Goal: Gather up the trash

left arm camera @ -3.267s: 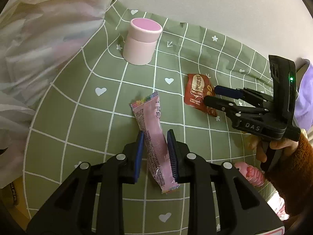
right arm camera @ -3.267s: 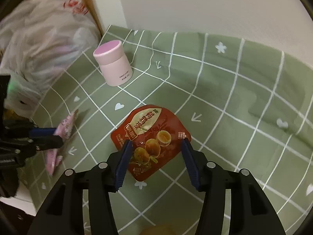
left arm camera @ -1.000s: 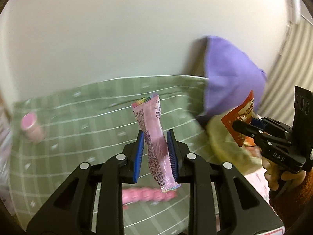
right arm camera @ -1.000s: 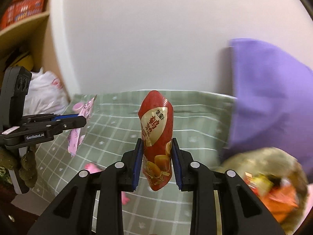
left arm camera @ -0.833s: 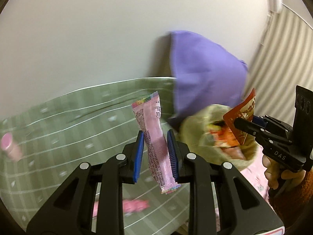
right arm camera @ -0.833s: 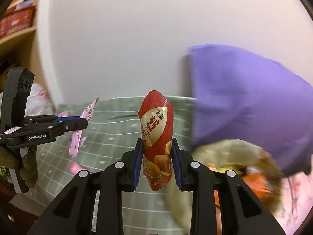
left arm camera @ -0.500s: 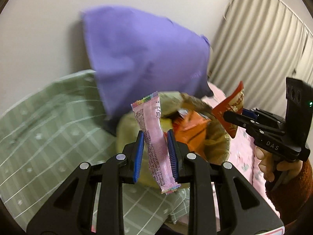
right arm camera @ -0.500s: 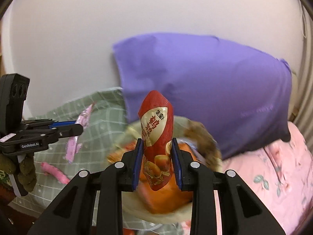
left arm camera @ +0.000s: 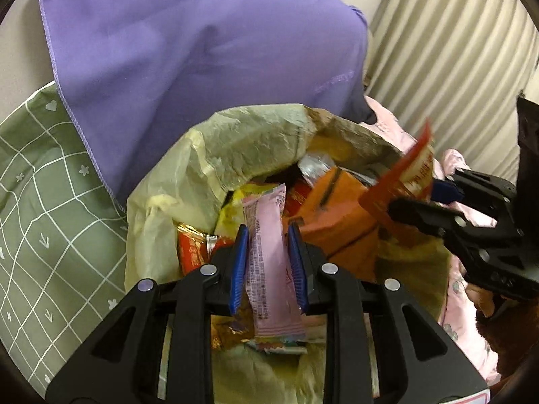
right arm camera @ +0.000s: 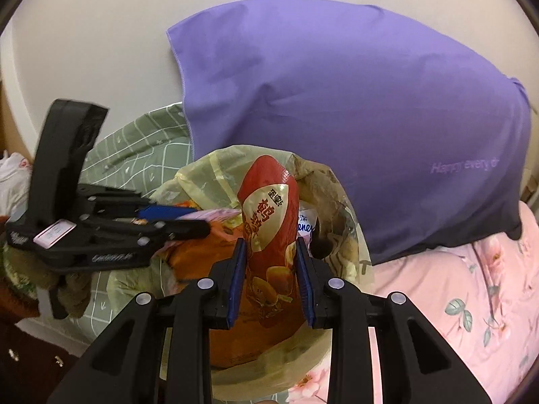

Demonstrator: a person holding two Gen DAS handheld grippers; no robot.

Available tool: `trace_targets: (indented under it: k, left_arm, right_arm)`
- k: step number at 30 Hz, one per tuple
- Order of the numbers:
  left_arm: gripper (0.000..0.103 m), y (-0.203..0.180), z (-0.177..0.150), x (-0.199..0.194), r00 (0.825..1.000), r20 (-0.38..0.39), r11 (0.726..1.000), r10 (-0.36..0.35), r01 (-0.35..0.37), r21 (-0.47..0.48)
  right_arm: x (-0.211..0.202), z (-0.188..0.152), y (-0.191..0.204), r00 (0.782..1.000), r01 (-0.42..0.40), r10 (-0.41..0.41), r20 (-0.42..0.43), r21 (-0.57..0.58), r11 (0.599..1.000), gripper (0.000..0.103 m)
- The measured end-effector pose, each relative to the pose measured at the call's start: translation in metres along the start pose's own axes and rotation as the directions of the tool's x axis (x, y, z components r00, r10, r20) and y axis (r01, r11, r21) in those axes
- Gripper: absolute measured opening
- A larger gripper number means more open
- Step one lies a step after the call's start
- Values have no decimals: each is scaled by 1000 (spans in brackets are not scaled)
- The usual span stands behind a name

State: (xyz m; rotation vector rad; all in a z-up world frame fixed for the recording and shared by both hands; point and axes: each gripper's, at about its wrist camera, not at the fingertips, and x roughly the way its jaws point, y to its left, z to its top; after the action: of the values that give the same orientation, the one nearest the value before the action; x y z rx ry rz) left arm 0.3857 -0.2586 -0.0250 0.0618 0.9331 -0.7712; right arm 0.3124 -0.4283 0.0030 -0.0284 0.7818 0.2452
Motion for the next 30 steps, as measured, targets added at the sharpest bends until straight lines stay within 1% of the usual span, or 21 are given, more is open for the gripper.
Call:
trace_targets:
  k: [4, 9, 11, 13, 15, 19, 22, 24, 27, 28, 30]
  left_arm:
    - [22, 1, 7, 10, 999, 3, 998, 50, -50, -37]
    - [22, 0, 12, 8, 997, 44, 996, 67, -64, -70]
    - [23, 2, 15, 2, 996, 68, 995, 54, -48, -92]
    - [34, 6, 17, -5, 995, 92, 991, 39, -26, -131]
    - [39, 10, 19, -17, 992, 123, 987, 24, -4, -161]
    - [43, 10, 21, -39, 985, 173, 987, 18, 10, -157]
    - [45, 11, 19, -62, 975, 220, 986, 40, -3, -170]
    - [46, 15, 12, -78, 968, 244, 983, 61, -16, -185]
    - [46, 22, -7, -103, 958, 268, 977, 99, -43, -209]
    - [48, 25, -13, -111, 957, 270, 975, 110, -51, -214]
    - [53, 31, -33, -128, 953, 270, 971, 141, -79, -227]
  right_arm:
    - [3, 3, -4, 998, -59, 58, -13, -66, 996, 27]
    - [0, 6, -3, 995, -100, 97, -33, -134, 986, 27]
    - [-2, 7, -4, 993, -113, 109, -35, -138, 984, 27]
    - [-6, 6, -4, 993, -117, 113, -37, -136, 984, 27]
    - [-9, 5, -5, 992, -123, 119, -36, -124, 985, 28]
    - [-9, 2, 1, 992, -122, 118, -43, -102, 987, 28]
    - [-4, -2, 10, 990, -136, 132, -59, -72, 988, 31]
    - [1, -5, 17, 992, -113, 110, -66, -55, 992, 41]
    - [5, -8, 25, 996, -67, 65, -60, -31, 997, 49]
    - [5, -10, 27, 997, -53, 51, -55, -28, 998, 50]
    - [1, -13, 36, 999, 8, -9, -38, -31, 999, 53]
